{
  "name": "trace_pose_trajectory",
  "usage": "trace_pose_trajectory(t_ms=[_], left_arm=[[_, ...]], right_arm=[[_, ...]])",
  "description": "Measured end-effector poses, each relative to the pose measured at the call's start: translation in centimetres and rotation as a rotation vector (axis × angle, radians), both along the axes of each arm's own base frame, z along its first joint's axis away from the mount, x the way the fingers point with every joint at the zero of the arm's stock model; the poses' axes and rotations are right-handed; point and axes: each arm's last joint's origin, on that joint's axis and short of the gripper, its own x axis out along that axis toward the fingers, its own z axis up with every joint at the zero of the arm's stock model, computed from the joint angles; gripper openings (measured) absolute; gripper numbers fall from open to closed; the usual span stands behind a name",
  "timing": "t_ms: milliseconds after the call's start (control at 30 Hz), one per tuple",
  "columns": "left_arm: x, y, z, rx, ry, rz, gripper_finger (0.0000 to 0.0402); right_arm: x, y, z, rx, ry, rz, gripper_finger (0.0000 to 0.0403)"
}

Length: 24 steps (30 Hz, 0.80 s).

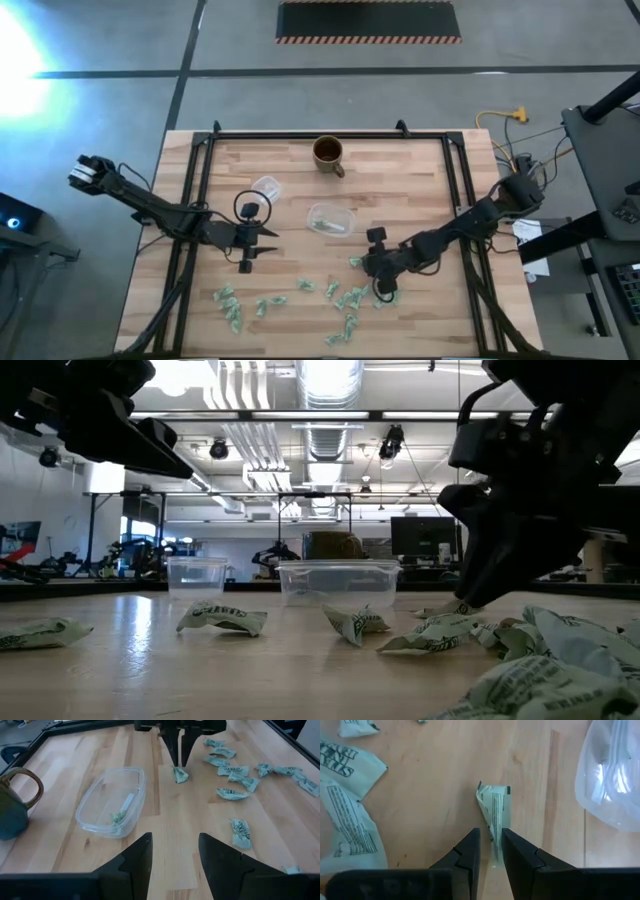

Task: Pick and place Stevia / Truvia into bins
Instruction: Put the green stevia packet into the transparent container

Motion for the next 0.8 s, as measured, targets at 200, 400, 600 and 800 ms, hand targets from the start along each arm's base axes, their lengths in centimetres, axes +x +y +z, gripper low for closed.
trace_pose_trajectory(t_ms=[200,400,600,800], left_arm=[[0.0,0.0,0.0,0.001,0.001,0.0,0.0144],[0.0,0.0,0.0,0.001,0.0,0.001,0.0144],[0.0,0.0,0.0,0.001,-0.001,0.001,0.0144],[0.0,0.0,0.0,0.001,0.0,0.001,0.0144]], right_arm=[[0.1,0.0,-0.7,-0.008,0.018,-0.007,0.0068],[0.2,0.0,-0.8,-0.028,0.003,-0.037,0.0038],[0.1,-0.2,-0.3,-0.059,-0.022,-0.047,0.0009],[0.4,-0.2,1.4,-0.074,-0.086,-0.046,0.0008]])
